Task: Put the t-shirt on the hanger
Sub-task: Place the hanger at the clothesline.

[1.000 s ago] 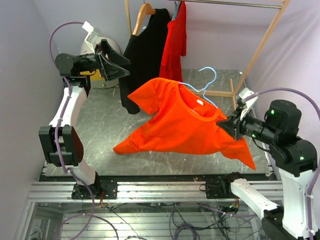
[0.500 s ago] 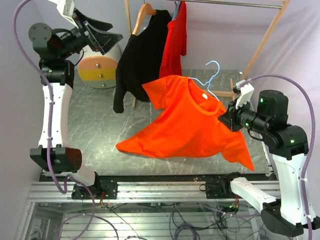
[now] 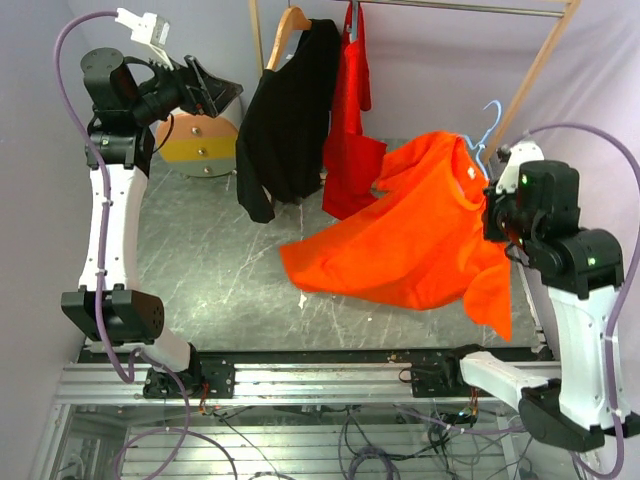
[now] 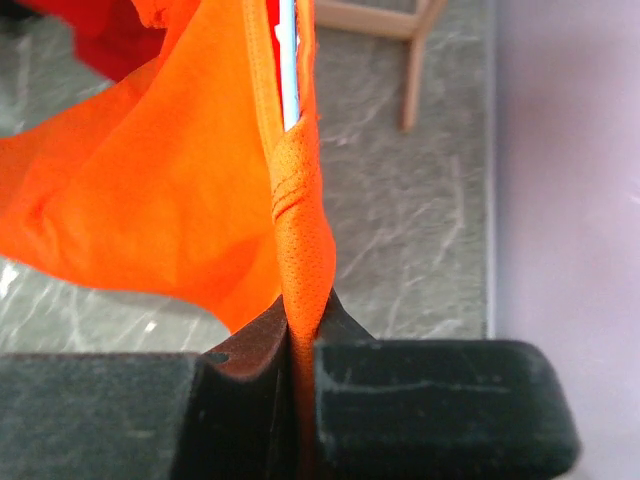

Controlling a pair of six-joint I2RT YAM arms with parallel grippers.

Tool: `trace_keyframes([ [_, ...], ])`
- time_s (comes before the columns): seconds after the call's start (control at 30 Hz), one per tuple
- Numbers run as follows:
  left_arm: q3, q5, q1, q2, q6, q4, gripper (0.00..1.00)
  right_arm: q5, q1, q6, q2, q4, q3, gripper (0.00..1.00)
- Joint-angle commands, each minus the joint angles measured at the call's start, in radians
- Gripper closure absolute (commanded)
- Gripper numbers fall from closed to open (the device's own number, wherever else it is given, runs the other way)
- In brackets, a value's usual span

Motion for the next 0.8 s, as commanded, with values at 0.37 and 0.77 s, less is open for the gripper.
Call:
trace_keyframes([
  [0.37, -0.027, -0.012, -0.002, -0.057, 0.095, -0.069, 0.01, 0.162, -0.002, -0.078, 0.396, 0.215, 0.454, 1.0],
  [0.77, -0.061, 0.023, -0.002, -0.07, 0.132, -0.082, 0.01, -0.003, -0.054, -0.076, 0.585, 0.365, 0.518, 1.0],
])
